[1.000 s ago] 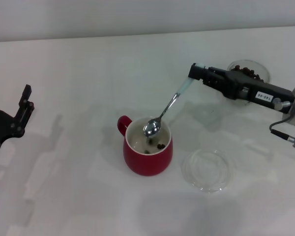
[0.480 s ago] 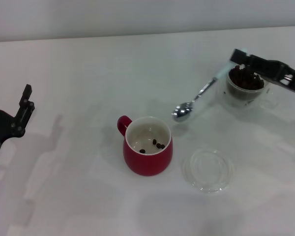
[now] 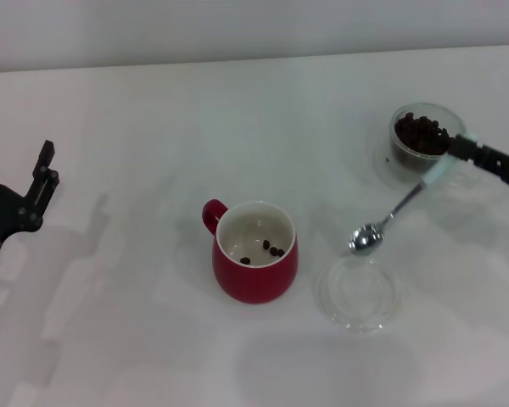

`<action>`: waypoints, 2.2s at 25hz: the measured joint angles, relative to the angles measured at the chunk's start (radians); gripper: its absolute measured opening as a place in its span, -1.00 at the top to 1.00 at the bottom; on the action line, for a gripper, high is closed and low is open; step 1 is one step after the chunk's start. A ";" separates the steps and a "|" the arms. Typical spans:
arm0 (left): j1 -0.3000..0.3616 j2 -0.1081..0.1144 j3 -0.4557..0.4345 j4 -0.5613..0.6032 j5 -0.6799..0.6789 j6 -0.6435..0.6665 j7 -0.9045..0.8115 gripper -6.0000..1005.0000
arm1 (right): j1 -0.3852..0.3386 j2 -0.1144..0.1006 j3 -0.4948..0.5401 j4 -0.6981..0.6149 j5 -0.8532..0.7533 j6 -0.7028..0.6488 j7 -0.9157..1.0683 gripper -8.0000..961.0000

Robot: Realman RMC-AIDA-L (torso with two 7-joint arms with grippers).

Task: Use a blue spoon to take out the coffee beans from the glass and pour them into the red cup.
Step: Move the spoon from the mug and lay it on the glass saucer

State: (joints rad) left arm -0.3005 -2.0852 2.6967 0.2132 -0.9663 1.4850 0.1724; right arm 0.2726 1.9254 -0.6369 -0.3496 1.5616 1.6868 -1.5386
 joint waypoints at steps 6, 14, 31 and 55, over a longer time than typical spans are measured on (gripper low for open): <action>-0.011 0.001 0.000 -0.003 0.000 -0.005 0.001 -0.34 | -0.033 0.018 -0.002 0.003 -0.045 -0.017 -0.083 0.68; -0.012 0.001 0.000 -0.001 0.000 -0.013 0.003 -0.34 | -0.039 0.043 0.000 0.009 -0.080 -0.071 -0.144 0.68; -0.013 0.001 0.000 -0.008 -0.012 -0.016 0.004 -0.34 | -0.028 0.066 -0.003 0.011 -0.142 -0.152 -0.110 0.68; -0.027 0.002 -0.006 -0.011 -0.023 -0.026 0.004 -0.34 | -0.002 0.070 -0.015 0.012 -0.184 -0.221 -0.069 0.67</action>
State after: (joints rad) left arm -0.3275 -2.0831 2.6906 0.2024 -0.9896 1.4590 0.1764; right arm 0.2709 1.9952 -0.6520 -0.3374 1.3777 1.4662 -1.6076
